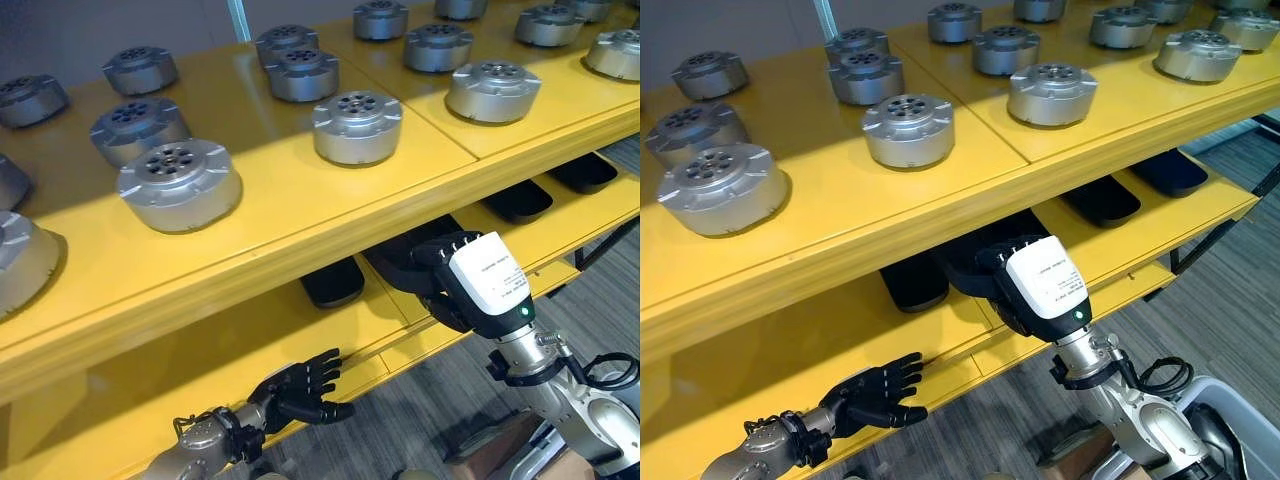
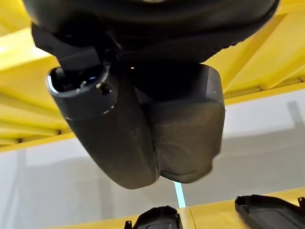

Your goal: Move parts from the plastic box to the shelf.

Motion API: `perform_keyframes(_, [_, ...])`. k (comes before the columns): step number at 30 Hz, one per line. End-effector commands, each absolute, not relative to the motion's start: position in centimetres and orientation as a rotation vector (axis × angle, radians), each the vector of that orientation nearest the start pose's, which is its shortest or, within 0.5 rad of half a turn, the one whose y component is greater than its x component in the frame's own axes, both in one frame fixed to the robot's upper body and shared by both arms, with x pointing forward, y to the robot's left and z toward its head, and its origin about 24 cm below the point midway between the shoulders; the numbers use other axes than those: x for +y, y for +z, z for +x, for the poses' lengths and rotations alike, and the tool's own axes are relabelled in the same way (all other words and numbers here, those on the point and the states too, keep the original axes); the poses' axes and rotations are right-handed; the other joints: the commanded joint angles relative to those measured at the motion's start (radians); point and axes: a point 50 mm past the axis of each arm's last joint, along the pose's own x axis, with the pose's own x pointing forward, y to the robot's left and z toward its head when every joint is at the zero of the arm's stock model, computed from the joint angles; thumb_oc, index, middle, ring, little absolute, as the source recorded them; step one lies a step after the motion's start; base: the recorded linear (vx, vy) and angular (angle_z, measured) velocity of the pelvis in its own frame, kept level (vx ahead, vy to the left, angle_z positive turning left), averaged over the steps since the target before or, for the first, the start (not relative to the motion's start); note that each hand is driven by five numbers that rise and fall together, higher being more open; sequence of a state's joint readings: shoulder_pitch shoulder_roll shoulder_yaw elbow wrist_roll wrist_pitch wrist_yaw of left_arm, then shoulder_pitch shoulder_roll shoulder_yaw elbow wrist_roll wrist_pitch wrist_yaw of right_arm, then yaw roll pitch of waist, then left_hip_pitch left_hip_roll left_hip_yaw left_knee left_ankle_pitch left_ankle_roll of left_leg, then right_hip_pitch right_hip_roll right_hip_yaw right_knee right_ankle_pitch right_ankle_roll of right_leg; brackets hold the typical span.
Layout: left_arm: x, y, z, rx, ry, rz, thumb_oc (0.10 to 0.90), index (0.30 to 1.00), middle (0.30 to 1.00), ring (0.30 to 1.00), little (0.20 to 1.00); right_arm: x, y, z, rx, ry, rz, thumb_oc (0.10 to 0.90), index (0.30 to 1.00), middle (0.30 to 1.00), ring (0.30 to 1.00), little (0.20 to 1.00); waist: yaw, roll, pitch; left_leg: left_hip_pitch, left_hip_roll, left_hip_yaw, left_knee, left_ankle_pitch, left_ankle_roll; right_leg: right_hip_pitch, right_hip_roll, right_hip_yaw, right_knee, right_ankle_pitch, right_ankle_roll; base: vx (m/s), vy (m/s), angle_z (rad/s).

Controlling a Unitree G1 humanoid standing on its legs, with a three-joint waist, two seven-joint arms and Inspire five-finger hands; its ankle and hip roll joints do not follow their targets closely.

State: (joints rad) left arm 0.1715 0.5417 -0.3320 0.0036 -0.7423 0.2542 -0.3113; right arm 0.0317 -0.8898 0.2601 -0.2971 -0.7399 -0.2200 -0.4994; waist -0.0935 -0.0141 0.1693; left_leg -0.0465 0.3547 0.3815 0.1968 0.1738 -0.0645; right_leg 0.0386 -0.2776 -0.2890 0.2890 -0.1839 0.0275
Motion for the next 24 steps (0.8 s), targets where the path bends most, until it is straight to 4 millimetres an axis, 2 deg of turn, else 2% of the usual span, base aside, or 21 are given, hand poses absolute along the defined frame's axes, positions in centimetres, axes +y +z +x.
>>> perform_keyframes(1, [17.2,1.9,20.3,0.299,-0.504,-0.345,0.900,1.000,1.000,1.000,1.000,-17.9,18.4,22.0,-1.110,-0.029,-1.210,0.400,0.300,0.300,0.300,0.300,0.029,0.034,-0.031,0.076,0.087,-0.009,-0.110,0.103,-0.112,-0.035,0.068,-0.035,0.042,-0.040,-0.009,0.03,0.368,0.34])
perform_keyframes(3, [17.2,1.4,20.1,0.335,-0.500,-0.340,0.900,1.000,1.000,1.000,1.000,-18.0,18.3,22.3,-1.096,-0.040,-1.208,0.400,0.300,0.300,0.300,0.300,0.042,0.042,-0.025,0.060,0.068,-0.030,-0.094,0.086,-0.106,-0.031,0.061,-0.038,0.055,-0.045,-0.010,0.03,0.350,0.39])
perform_keyframes(5, [17.1,1.0,19.9,0.355,-0.496,-0.335,0.900,1.000,1.000,1.000,1.000,-18.0,18.4,22.5,-1.097,-0.045,-1.212,0.400,0.300,0.300,0.300,0.300,0.045,0.047,-0.025,0.057,0.058,-0.020,-0.083,0.082,-0.106,-0.023,0.055,-0.049,0.046,-0.038,-0.008,0.02,0.314,0.45])
perform_keyframes(7, [17.0,0.7,19.8,0.354,-0.480,-0.349,0.900,1.000,1.000,1.000,1.000,-17.7,18.6,22.6,-1.114,-0.033,-1.211,0.400,0.300,0.300,0.300,0.300,0.059,0.058,-0.026,0.056,0.010,-0.025,-0.084,0.011,-0.085,-0.017,0.033,-0.053,0.032,-0.016,0.012,0.02,0.358,0.45])
perform_keyframes(8, [17.0,0.7,19.8,0.353,-0.479,-0.350,0.900,1.000,1.000,1.000,1.000,-17.7,18.6,22.6,-1.114,-0.033,-1.212,0.400,0.300,0.300,0.300,0.300,0.060,0.059,-0.026,0.056,0.005,-0.025,-0.084,0.004,-0.081,-0.016,0.030,-0.054,0.030,-0.013,0.015,0.04,0.348,0.22])
perform_keyframes(10, [17.7,0.6,19.6,0.355,-0.424,-0.351,0.900,1.000,1.000,1.000,1.000,-17.5,18.3,22.5,-1.105,-0.032,-1.210,0.400,0.300,0.300,0.300,0.300,0.085,0.066,-0.031,0.076,-0.060,-0.039,-0.101,-0.080,-0.055,0.013,0.009,-0.060,-0.020,0.031,0.048,0.04,0.289,0.27])
perform_keyframes(11, [17.7,0.6,19.6,0.355,-0.423,-0.351,0.900,1.000,1.000,1.000,1.000,-17.5,18.3,22.5,-1.105,-0.032,-1.210,0.400,0.300,0.300,0.300,0.300,0.084,0.066,-0.031,0.077,-0.060,-0.039,-0.102,-0.081,-0.055,0.014,0.009,-0.060,-0.021,0.032,0.048,0.06,0.194,0.22])
perform_keyframes(12, [18.2,0.5,19.4,0.359,-0.415,-0.349,0.900,1.000,1.000,1.000,1.000,-17.3,18.0,22.3,-1.112,-0.032,-1.194,0.400,0.300,0.300,0.300,0.300,0.101,0.062,-0.040,0.091,-0.088,-0.047,-0.120,-0.119,-0.043,0.028,0.001,-0.065,-0.059,0.065,0.068,-0.01,0.135,0.15])
perform_keyframes(13, [18.4,0.5,19.4,0.360,-0.418,-0.344,0.900,1.000,1.000,1.000,1.000,-17.3,18.0,22.3,-1.118,-0.033,-1.189,0.400,0.300,0.300,0.300,0.300,0.106,0.061,-0.039,0.087,-0.092,-0.035,-0.124,-0.111,-0.031,0.027,-0.002,-0.080,-0.072,0.088,0.067,0.03,0.203,0.13])
perform_keyframes(15, [19.1,0.6,19.1,0.367,-0.417,-0.319,0.900,1.000,1.000,1.000,1.000,-17.3,18.1,21.9,-1.136,-0.049,-1.174,0.400,0.300,0.300,0.300,0.300,0.133,0.052,-0.050,0.104,-0.120,-0.047,-0.152,-0.122,-0.025,0.045,-0.007,-0.101,-0.122,0.127,0.093,0.03,0.124,0.07])
perform_keyframes(19, [20.2,0.7,18.8,0.378,-0.410,-0.295,0.900,1.000,1.000,1.000,1.000,-17.0,18.5,21.7,-1.157,-0.066,-1.161,0.400,0.300,0.300,0.300,0.300,0.176,0.030,-0.053,0.106,-0.149,-0.059,-0.163,-0.142,-0.005,0.066,-0.016,-0.129,-0.159,0.154,0.118,0.03,0.060,0.20])
perform_keyframes(24, [20.4,0.8,18.6,0.381,-0.417,-0.284,0.900,1.000,1.000,1.000,1.000,-16.6,18.7,21.8,-1.141,-0.069,-1.161,0.400,0.300,0.300,0.300,0.300,0.211,0.010,-0.049,0.106,-0.169,-0.074,-0.158,-0.175,0.003,0.088,-0.024,-0.134,-0.182,0.158,0.138,0.02,0.025,0.24])
